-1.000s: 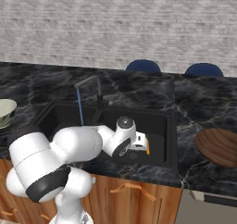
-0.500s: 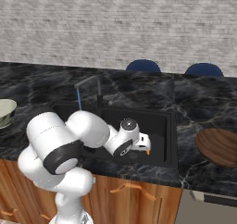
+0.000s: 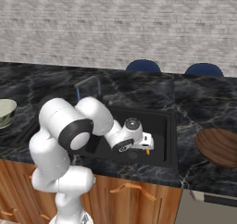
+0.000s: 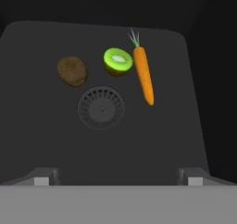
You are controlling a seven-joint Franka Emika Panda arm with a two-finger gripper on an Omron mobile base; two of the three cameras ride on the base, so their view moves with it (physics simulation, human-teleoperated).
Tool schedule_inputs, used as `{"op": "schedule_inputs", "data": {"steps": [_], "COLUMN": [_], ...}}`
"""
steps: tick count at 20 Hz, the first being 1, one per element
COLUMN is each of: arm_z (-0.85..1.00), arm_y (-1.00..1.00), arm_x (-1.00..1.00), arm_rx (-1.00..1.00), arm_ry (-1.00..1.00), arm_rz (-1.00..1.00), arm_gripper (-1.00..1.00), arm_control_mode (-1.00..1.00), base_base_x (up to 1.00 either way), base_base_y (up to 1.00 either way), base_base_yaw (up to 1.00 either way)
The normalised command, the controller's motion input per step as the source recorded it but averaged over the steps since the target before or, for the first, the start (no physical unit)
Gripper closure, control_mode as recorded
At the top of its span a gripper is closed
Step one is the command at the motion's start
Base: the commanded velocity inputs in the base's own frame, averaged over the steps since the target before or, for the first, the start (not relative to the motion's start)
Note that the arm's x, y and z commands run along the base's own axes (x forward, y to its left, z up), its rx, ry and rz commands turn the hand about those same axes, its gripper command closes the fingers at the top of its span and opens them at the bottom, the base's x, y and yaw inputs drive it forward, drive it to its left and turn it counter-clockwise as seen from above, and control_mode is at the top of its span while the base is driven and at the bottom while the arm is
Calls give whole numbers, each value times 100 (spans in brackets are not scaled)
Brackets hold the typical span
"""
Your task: Pick the kiwis from the sink and place them in one bowl. Place the carrot in the other bowl. Then turn off the sink faucet.
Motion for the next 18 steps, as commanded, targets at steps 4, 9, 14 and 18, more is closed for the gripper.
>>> {"op": "schedule_inputs", "data": {"steps": [4, 9, 14, 18], "arm_z": [-27, -35, -39, -29], "arm_y": [-13, -13, -12, -21], "arm_x": [27, 21, 23, 27], "arm_rx": [0, 0, 0, 0], "arm_ry": [-3, -1, -1, -1], "arm_rz": [0, 0, 0, 0], "arm_gripper": [-100, -100, -100, -100], "arm_control_mode": [-100, -100, -100, -100], "base_base_x": [0, 0, 0, 0], "base_base_y": [0, 0, 0, 0], "base_base_yaw": [0, 0, 0, 0]}}
